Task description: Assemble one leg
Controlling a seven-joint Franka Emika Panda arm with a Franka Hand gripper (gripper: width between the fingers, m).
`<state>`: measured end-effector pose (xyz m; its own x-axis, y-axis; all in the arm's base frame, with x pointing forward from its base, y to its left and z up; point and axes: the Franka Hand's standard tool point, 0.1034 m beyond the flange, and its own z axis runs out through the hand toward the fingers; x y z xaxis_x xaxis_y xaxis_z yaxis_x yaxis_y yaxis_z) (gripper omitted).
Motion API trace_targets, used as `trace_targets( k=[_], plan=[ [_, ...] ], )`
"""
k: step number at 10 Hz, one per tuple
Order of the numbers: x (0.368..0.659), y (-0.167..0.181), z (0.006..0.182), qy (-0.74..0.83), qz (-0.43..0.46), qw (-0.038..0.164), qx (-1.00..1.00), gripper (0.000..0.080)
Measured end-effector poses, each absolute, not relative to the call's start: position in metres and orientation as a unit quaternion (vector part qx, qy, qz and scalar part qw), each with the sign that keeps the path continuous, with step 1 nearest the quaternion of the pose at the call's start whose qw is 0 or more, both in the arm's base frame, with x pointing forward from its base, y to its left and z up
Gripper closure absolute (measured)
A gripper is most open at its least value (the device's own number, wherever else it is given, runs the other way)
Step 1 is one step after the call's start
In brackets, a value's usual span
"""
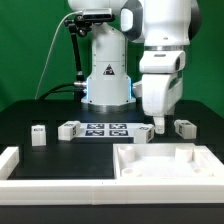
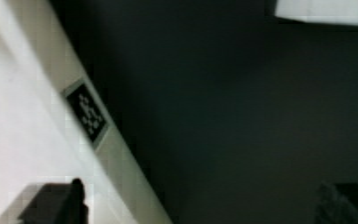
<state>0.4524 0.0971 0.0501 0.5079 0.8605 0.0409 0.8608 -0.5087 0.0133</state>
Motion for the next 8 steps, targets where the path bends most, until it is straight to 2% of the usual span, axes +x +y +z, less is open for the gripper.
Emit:
trace_targets(
  k=[3, 6, 8],
  plan=[
    [0.424, 0.106, 0.04, -0.257, -0.02, 0.024, -0.966, 0.0151],
    [0.396, 0.142, 0.035, -0.053, -0.009, 0.036, -0.998, 0.0151],
    [0.385, 0.168, 0.034, -0.028, -0.004, 0.038, -0.999, 0.0151]
  ],
)
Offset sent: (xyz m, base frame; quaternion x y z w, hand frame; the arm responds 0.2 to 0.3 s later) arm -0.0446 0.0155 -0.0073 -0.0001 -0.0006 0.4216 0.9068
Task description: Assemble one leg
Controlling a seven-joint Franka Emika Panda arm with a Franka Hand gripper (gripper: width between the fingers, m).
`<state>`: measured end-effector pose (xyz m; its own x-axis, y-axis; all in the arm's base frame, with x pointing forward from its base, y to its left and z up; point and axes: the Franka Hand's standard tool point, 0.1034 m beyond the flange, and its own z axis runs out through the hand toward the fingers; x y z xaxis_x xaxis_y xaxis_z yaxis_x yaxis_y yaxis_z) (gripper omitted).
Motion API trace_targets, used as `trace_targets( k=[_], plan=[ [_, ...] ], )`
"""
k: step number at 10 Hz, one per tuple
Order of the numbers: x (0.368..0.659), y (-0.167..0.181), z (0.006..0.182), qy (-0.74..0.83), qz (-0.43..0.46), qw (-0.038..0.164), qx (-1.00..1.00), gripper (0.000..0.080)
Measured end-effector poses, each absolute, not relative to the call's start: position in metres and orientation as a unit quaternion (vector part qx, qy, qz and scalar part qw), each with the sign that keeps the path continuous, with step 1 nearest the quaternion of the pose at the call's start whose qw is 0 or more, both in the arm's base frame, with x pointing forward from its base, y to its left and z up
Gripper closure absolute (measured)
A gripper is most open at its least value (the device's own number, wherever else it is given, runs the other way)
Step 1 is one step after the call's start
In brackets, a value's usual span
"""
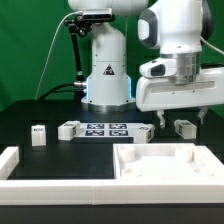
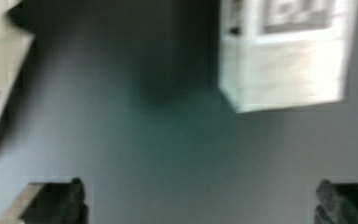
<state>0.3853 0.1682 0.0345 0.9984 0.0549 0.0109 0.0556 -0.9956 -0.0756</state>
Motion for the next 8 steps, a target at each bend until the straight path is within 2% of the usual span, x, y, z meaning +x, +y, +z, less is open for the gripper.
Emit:
trace_targets(
  k=[4, 5, 6, 8],
  plan=[
    [0.384, 0.17, 0.034, -0.04, 0.023, 0.031, -0.998, 0.0151],
    [0.376, 0.165, 0.033, -0.05, 0.09, 0.017, -0.995, 0.0151],
    [0.381, 0.168, 0.036, -0.05, 0.128, 0.011, -0.99, 0.0151],
    [0.372, 0.172, 0.035, -0.054, 0.231, -0.006, -0.972, 0.0151]
  ],
)
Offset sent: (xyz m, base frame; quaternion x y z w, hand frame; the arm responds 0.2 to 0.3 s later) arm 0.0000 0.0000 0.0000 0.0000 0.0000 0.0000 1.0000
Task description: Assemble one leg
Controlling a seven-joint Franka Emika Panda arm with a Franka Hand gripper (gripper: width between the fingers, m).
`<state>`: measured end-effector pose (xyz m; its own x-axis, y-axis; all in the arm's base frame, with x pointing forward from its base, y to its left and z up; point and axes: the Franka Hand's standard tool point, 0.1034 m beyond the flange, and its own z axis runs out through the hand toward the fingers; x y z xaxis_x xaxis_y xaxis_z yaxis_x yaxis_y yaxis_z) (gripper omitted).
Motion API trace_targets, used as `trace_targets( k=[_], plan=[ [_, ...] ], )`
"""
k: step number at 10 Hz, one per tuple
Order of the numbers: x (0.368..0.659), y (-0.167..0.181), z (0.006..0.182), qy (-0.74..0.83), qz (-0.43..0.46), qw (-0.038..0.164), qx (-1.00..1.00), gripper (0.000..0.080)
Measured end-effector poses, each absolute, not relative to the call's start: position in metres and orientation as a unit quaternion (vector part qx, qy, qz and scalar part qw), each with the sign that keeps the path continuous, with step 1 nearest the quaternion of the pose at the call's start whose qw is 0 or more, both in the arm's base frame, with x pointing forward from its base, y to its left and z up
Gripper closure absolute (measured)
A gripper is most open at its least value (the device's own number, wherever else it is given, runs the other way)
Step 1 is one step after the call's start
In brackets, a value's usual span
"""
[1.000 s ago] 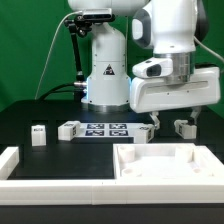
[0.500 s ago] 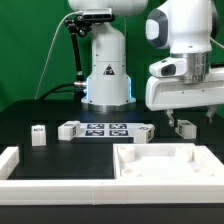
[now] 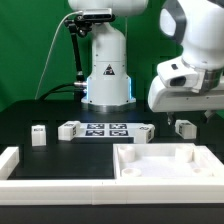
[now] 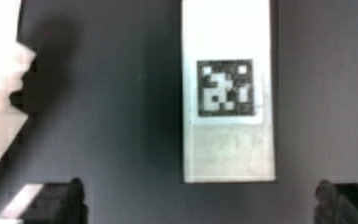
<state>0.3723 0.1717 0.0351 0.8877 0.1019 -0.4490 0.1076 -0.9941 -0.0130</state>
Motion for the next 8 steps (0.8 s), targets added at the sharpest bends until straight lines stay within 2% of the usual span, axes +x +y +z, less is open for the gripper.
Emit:
trace_targets(
  k=[2, 4, 5, 6, 8],
  plan=[
    [0.372, 0.175, 0.035, 0.053, -0.355, 0.019, 0.933, 0.0151],
    [0.375, 0.173, 0.027, 0.042, -0.446, 0.017, 0.894, 0.0151],
    [0.366, 0.168, 0.025, 0.031, -0.503, 0.019, 0.864, 0.0151],
    [0.366, 0.166, 0.015, 0.026, -0.508, 0.018, 0.861, 0.0151],
    [0.355, 0.161, 0.01, 0.023, -0.515, 0.021, 0.856, 0.0151]
  ],
)
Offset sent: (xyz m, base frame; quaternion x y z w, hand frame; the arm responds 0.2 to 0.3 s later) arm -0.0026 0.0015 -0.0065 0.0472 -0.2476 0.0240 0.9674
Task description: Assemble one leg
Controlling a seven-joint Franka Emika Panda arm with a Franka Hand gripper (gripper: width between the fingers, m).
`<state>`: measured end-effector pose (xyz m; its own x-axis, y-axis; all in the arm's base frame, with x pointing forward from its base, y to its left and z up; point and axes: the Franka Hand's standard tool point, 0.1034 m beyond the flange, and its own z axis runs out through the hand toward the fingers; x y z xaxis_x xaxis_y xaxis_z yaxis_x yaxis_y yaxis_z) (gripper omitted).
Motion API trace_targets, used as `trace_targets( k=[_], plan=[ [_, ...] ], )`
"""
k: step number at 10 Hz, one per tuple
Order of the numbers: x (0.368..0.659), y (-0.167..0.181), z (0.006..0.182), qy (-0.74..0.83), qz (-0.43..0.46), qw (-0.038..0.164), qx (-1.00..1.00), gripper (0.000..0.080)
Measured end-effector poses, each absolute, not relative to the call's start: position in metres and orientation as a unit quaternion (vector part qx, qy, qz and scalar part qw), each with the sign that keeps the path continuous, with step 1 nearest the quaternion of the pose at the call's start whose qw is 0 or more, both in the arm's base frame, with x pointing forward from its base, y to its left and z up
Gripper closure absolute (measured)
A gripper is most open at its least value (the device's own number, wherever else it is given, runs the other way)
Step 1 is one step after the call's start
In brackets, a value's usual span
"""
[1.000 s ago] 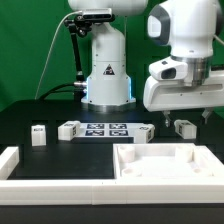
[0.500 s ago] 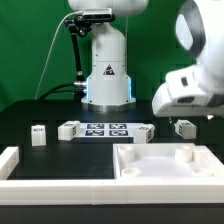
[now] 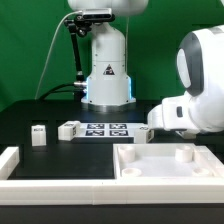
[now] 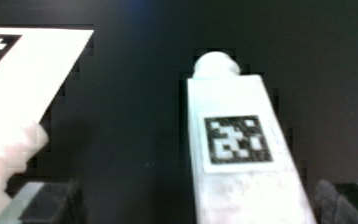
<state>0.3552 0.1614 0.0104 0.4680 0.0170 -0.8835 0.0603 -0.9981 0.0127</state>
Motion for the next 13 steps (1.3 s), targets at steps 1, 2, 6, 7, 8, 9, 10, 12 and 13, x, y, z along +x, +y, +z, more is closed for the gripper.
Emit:
trace_targets(
  k=[1, 2, 6, 7, 8, 9, 10, 12, 13],
  plan=[
    [0.3502, 0.1596, 0.008, 0.022, -0.518, 0.022, 0.855, 0.0151],
    [0.3459, 0.1588, 0.0057, 0.021, -0.519, 0.023, 0.854, 0.0151],
    [0.3414, 0.1607, 0.0033, 0.025, -0.518, 0.025, 0.855, 0.0151],
    [0.3415, 0.1605, 0.0033, 0.025, -0.518, 0.025, 0.855, 0.0272],
    [0.3415, 0.1605, 0.0033, 0.025, -0.518, 0.025, 0.855, 0.0407],
    [0.3415, 0.1605, 0.0033, 0.025, -0.518, 0.025, 0.855, 0.0407],
    [0.3415, 0.1604, 0.0033, 0.025, -0.518, 0.025, 0.854, 0.0511],
    [0.3415, 0.1604, 0.0033, 0.025, -0.518, 0.025, 0.854, 0.0511],
    [0.3415, 0.1604, 0.0033, 0.025, -0.518, 0.025, 0.854, 0.0511]
  ],
)
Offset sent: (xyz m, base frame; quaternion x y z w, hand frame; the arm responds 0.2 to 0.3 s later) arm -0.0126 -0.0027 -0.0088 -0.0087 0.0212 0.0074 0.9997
